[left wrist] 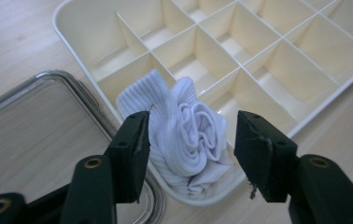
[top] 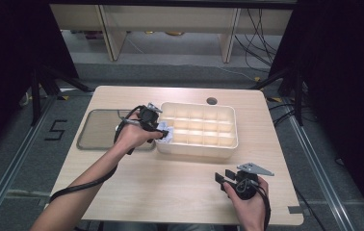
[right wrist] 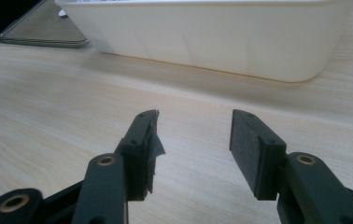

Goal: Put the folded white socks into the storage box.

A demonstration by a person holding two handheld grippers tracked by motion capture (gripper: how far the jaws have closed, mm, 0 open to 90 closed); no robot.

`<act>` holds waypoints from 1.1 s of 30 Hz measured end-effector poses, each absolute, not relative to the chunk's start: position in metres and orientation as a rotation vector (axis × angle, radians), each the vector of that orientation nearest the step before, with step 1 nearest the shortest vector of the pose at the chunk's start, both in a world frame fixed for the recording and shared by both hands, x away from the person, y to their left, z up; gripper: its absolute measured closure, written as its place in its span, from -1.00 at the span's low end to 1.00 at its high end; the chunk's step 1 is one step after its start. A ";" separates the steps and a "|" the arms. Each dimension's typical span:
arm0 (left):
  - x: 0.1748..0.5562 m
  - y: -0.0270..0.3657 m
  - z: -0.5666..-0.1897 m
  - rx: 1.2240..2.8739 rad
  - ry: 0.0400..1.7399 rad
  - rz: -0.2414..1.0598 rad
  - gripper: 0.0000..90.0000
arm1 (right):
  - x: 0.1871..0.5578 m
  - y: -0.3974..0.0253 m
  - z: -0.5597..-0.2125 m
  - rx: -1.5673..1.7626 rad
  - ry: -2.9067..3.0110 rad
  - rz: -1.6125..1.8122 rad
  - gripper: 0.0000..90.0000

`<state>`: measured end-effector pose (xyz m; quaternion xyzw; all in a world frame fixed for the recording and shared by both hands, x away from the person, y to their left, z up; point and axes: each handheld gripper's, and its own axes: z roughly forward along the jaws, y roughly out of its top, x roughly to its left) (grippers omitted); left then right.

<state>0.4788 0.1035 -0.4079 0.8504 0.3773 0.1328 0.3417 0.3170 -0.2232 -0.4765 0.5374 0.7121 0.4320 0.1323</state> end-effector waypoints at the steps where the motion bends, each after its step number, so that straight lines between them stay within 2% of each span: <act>1: 0.476 0.106 -0.407 2.197 0.971 0.365 -0.10 | 0.317 -0.224 -0.476 1.562 2.063 1.241 0.16; 6: 0.459 0.134 -0.397 2.154 0.913 0.463 -0.20 | 0.318 -0.225 -0.476 1.563 2.056 1.251 0.15; 19: 0.424 0.189 -0.395 2.025 0.957 0.543 -0.22 | 0.320 -0.227 -0.474 1.558 2.044 1.263 0.15; 26: 0.403 0.214 -0.409 2.005 0.970 0.580 -0.22 | 0.321 -0.235 -0.472 1.554 2.022 1.247 0.15; 31: 0.389 0.235 -0.425 1.942 1.049 0.612 -0.21 | 0.321 -0.242 -0.472 1.571 2.018 1.211 0.15; 33: 0.384 0.241 -0.434 1.869 1.074 0.644 -0.19 | 0.322 -0.243 -0.474 1.566 2.012 1.236 0.15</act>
